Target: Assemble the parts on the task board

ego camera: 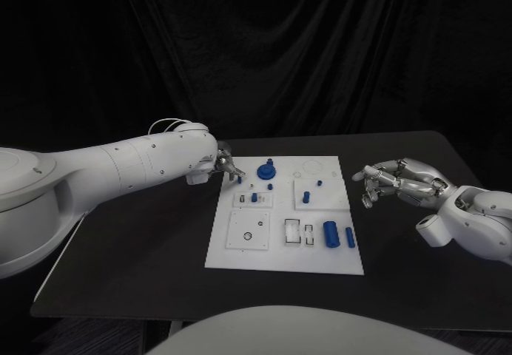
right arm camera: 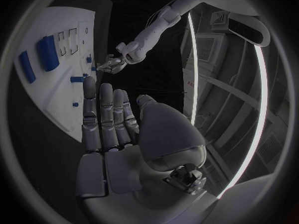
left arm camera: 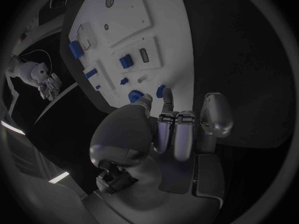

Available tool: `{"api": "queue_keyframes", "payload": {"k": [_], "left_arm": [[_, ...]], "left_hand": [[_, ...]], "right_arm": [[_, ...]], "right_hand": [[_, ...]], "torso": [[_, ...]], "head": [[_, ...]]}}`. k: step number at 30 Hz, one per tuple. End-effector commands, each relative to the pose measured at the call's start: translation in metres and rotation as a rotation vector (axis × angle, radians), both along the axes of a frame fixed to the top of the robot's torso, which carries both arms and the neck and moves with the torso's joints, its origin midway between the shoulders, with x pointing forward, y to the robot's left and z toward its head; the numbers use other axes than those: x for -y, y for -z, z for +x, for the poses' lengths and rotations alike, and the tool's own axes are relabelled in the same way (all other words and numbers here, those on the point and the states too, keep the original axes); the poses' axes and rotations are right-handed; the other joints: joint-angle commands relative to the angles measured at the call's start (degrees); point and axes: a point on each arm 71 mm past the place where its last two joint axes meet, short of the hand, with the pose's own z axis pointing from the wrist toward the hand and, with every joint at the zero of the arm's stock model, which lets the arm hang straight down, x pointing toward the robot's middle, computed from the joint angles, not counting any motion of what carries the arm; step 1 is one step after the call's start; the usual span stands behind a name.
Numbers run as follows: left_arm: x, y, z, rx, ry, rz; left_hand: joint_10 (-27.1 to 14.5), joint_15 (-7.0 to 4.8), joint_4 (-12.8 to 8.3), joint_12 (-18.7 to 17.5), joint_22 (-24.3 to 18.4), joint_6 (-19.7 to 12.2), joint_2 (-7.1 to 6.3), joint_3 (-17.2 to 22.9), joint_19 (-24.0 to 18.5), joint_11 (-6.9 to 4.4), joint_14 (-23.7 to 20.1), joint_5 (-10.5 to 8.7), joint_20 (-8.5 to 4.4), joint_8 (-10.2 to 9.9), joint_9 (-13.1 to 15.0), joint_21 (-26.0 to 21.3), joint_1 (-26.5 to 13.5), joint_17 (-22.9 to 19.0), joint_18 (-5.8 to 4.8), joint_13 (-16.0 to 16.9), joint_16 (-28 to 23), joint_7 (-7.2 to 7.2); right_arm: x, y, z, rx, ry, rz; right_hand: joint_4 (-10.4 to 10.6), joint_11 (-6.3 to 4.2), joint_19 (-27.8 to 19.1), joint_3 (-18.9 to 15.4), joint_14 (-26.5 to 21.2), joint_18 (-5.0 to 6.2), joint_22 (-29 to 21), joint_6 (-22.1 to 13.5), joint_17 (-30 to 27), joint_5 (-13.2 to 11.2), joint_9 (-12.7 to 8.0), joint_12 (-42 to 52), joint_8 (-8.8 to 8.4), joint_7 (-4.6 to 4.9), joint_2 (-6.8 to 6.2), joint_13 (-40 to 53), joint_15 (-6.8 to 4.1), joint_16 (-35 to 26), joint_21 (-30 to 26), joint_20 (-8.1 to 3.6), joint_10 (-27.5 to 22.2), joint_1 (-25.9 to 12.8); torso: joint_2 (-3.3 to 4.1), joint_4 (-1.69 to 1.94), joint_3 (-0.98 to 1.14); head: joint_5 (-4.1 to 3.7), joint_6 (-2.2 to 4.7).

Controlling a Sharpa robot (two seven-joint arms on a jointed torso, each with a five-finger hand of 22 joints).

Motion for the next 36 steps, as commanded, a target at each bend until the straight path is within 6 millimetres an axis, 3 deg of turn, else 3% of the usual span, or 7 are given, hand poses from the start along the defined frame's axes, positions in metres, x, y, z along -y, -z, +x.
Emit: {"api": "queue_keyframes", "payload": {"k": [1,24,36], "left_arm": [[0.0023,0.0016,-0.0005,-0.012,0.021,-0.010],[0.0044,0.0054,0.0026,-0.005,0.022,-0.018],[0.0081,0.0061,0.0043,-0.009,0.032,-0.022]], "left_hand": [[5.07,0.62,-0.05,-0.83,6.56,-0.84,0.45,-0.51,-0.92,0.48,6.00,-0.39,0.19,-0.55,-0.10,-0.99,0.13,15.10,0.99,14.37,-0.06,0.10],[3.96,1.33,-0.67,-1.96,6.33,-3.51,0.86,-0.87,-1.72,1.30,6.00,-0.03,0.86,-2.05,-0.06,-2.42,0.83,15.10,1.20,13.62,-0.06,1.04],[3.38,1.51,-0.65,-2.54,6.27,-4.01,1.09,-0.95,-1.90,1.50,6.00,0.12,1.02,-2.37,-0.11,-2.75,0.77,15.10,1.25,13.22,-0.06,1.24]], "right_arm": [[-0.0013,0.0027,-0.0015,-0.031,-0.017,-0.010],[-0.0039,0.0056,-0.0025,-0.070,-0.041,-0.025],[-0.0052,0.0067,-0.0029,-0.085,-0.050,-0.032]], "right_hand": [[0.24,0.09,0.31,-0.24,0.44,0.97,0.05,-0.36,-0.05,-0.19,0.06,0.15,0.39,0.16,0.56,0.07,0.09,0.24,0.28,0.03,0.08,-0.17],[0.22,0.08,0.29,-0.23,0.42,0.97,0.11,-0.39,-0.08,-0.22,0.07,0.24,0.50,0.14,0.77,0.09,0.10,0.29,0.32,0.03,0.03,-0.26],[0.22,0.08,0.28,-0.23,0.41,0.97,0.14,-0.44,-0.10,-0.22,0.06,0.28,0.53,0.14,0.85,0.09,0.10,0.31,0.34,0.03,0.01,-0.30]], "torso": [[0.00,-0.03,0.00],[0.03,0.01,0.01],[0.00,0.02,0.01]], "head": [[-0.19,0.00],[-0.47,0.00],[-0.26,0.00]]}}
